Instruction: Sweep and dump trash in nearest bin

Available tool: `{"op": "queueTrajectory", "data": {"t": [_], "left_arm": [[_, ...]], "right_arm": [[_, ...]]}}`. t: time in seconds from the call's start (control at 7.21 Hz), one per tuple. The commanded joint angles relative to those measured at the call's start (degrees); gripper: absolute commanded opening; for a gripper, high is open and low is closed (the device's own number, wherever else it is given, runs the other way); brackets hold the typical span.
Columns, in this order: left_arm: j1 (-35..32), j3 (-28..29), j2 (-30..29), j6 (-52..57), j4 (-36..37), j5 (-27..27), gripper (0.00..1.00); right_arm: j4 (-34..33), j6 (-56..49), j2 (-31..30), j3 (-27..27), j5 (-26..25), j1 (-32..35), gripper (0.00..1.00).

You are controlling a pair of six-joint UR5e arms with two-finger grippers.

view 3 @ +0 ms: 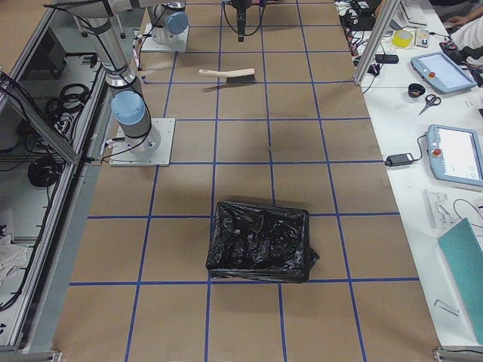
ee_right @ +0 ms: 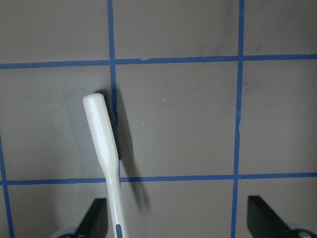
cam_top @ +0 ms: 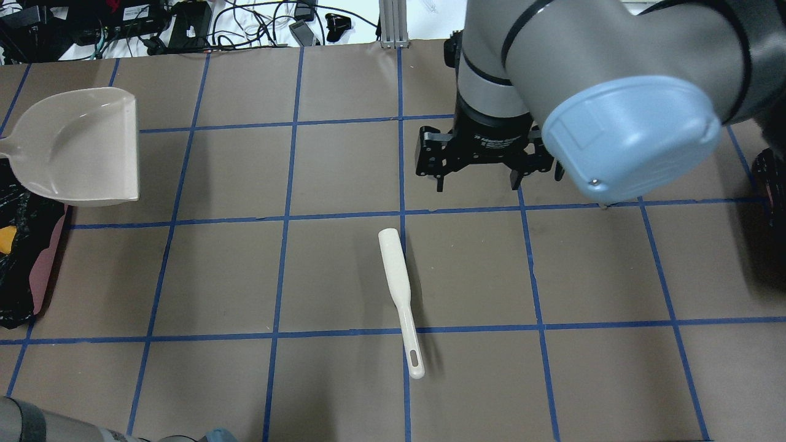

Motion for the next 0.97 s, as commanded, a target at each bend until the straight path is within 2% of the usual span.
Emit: {"op": "queueTrajectory", "data": {"t": [0.0,0.14,0.56,0.83], "left_arm": [[-9.75,-3.51,0.30,-23.82,-0.28,-1.25,0.00],[-12.83,-4.13,0.04,-34.55,0.15,-4.22,0.00],[-23.37,-4.58,-1.28,-65.93,0.51,-5.21,0.00],[-30.15,-4.75,-2.68,-82.74,0.77,-5.48,0.00]], "right_arm": [[0.41,-5.45,-0.42,0.00,-1.11,-6.32,1.00],[0.59,-8.08,-0.51,-0.09,-2.95,-8.17,1.00],[2.61,-8.37,-1.47,0.00,-3.14,-10.03,1.00],[3.84,-8.46,-1.82,0.00,-2.88,-14.58,1.00]]}}
